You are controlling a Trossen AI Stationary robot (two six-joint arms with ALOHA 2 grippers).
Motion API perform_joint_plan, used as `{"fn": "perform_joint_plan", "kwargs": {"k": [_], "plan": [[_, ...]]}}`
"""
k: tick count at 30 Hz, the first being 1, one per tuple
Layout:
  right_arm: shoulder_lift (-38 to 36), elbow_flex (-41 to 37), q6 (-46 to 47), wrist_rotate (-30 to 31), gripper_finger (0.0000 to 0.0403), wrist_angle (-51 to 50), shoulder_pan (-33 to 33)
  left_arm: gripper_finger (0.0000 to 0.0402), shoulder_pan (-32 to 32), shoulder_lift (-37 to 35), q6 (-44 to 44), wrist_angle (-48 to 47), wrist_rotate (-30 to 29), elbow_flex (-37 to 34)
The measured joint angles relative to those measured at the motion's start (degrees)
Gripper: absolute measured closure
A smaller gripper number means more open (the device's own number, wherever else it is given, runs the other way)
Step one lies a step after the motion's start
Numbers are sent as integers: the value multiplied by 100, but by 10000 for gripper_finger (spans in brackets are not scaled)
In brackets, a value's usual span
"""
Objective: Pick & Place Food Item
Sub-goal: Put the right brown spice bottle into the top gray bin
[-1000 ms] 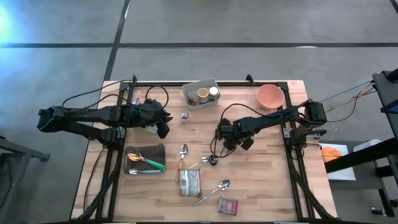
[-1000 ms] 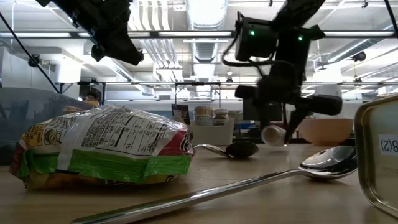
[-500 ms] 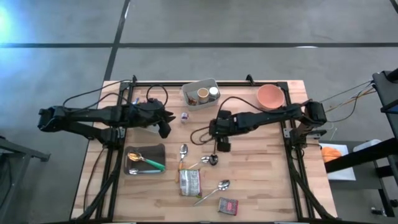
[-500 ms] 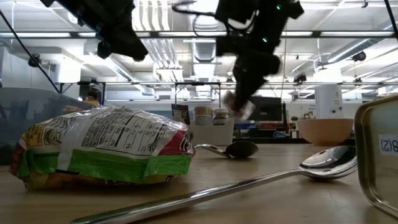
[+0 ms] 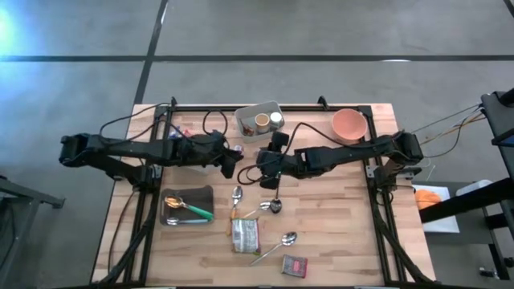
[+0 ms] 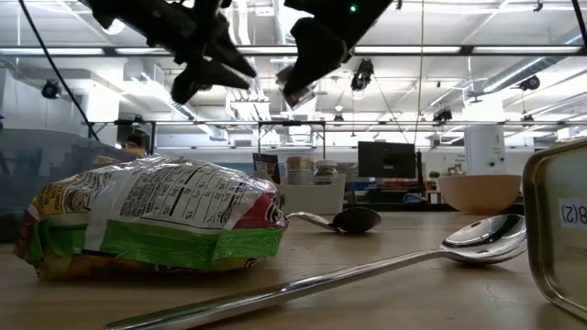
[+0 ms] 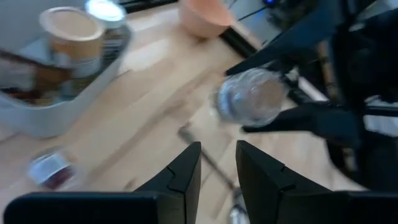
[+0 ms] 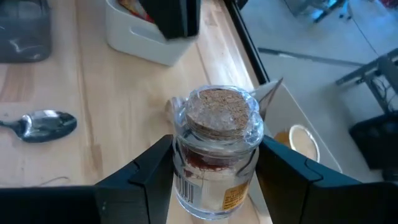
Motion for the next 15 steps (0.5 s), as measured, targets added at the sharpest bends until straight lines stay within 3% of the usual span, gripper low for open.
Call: {"fn": "perform_joint_plan", "kwargs": {"k": [8,15], "plan": [[0,17,-73,16,217,46,-16,295,28,246,100,556,58,87],[28,2,-207,12,217,227,-17,281,-2,287,1199,574,106,196]]}}
